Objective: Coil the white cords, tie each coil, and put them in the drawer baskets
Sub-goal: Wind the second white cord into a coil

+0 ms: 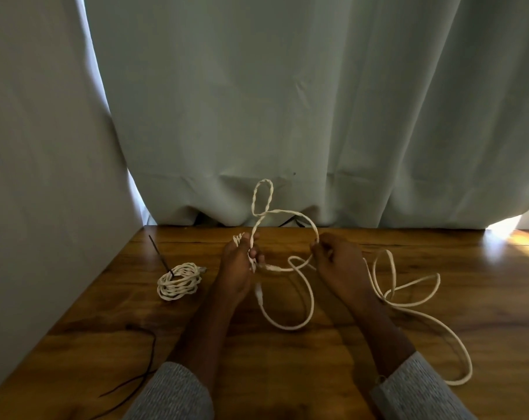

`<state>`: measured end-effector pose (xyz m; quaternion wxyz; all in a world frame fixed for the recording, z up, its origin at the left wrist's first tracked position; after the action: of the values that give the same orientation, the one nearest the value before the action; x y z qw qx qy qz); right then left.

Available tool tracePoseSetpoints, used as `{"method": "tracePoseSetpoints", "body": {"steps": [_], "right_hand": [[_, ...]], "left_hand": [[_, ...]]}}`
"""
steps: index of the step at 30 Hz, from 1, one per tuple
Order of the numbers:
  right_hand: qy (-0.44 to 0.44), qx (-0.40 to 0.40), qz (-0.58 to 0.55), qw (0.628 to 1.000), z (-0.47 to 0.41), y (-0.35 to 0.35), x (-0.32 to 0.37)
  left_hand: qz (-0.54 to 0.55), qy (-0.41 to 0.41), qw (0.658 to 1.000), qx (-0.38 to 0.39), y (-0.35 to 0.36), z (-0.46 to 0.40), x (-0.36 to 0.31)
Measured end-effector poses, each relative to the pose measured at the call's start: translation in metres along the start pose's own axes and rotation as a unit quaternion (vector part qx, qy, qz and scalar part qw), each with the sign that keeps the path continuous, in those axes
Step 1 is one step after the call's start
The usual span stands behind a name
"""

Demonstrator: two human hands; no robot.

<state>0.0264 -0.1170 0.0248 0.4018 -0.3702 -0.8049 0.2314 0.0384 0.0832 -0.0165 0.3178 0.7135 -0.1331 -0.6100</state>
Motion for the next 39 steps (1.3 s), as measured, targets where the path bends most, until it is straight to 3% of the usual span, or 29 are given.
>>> {"method": "tracePoseSetpoints", "body": {"steps": [1, 3, 6, 10, 14, 16, 18, 20, 22, 25, 27, 29, 32, 35, 39], "right_hand": [[-0.007, -0.042, -0.008, 0.999, -0.001, -0.004, -0.001], [-0.011, -0.044, 0.001, 0.999, -0.004, -0.003, -0.007], [-0.016, -0.003, 0.06, 0.998, -0.005, 0.003, -0.02], [-0.049, -0.071, 0.134, 0.987, -0.011, -0.015, -0.029], [-0.025, 0.027, 0.21, 0.977, -0.009, -0.016, -0.032], [-0.017, -0.031, 0.15, 0.988, -0.008, -0.022, -0.033], [0.026, -0.089, 0.002, 0.996, -0.009, -0.029, -0.035], [0.074, -0.094, -0.123, 0.985, -0.013, -0.028, -0.037], [0.072, -0.086, -0.114, 0.987, -0.014, -0.025, -0.037], [0.03, -0.08, 0.004, 0.996, -0.009, -0.019, -0.032], [-0.04, -0.107, 0.053, 0.992, -0.004, -0.018, -0.014], [-0.165, -0.12, 0.05, 0.978, 0.002, -0.014, 0.012], [-0.285, -0.037, 0.064, 0.956, 0.011, 0.001, 0.035], [-0.185, 0.003, 0.065, 0.981, 0.007, 0.009, 0.034], [-0.05, -0.001, -0.154, 0.987, 0.008, 0.004, 0.03]], "left_hand": [[-0.052, 0.011, 0.999, -0.004, -0.002, 0.0, 0.001], [-0.13, 0.028, 0.991, -0.001, -0.003, 0.002, 0.005], [-0.193, 0.037, 0.98, 0.017, 0.001, 0.004, 0.008], [-0.249, 0.04, 0.967, 0.028, 0.006, 0.007, 0.011], [-0.26, 0.056, 0.963, 0.048, 0.006, 0.007, 0.011], [-0.246, 0.06, 0.965, 0.068, 0.005, 0.007, 0.008], [-0.21, 0.059, 0.972, 0.091, 0.007, 0.008, 0.003], [-0.125, 0.004, 0.985, 0.116, 0.009, 0.008, -0.003], [0.0, -0.092, 0.982, 0.164, 0.012, 0.008, -0.008], [0.125, -0.172, 0.957, 0.197, 0.018, 0.012, -0.013], [0.145, -0.205, 0.949, 0.19, 0.02, 0.015, -0.01], [0.143, -0.229, 0.943, 0.194, 0.023, 0.019, -0.006], [0.133, -0.244, 0.933, 0.228, 0.022, 0.019, -0.005], [0.148, -0.252, 0.912, 0.288, 0.02, 0.022, -0.007], [0.149, -0.218, 0.906, 0.332, 0.023, 0.032, -0.012]]}}
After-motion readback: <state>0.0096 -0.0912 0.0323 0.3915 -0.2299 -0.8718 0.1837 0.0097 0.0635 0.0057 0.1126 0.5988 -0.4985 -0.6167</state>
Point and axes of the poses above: each hand's wrist, its own z-axis away from the middle knuckle, its own y-axis out of the palm, x = y × z, the point moved 2 cm from there along -z, towards the middle knuckle, and after that the axes turned 10 degrees about z, right-handed, at the moved point
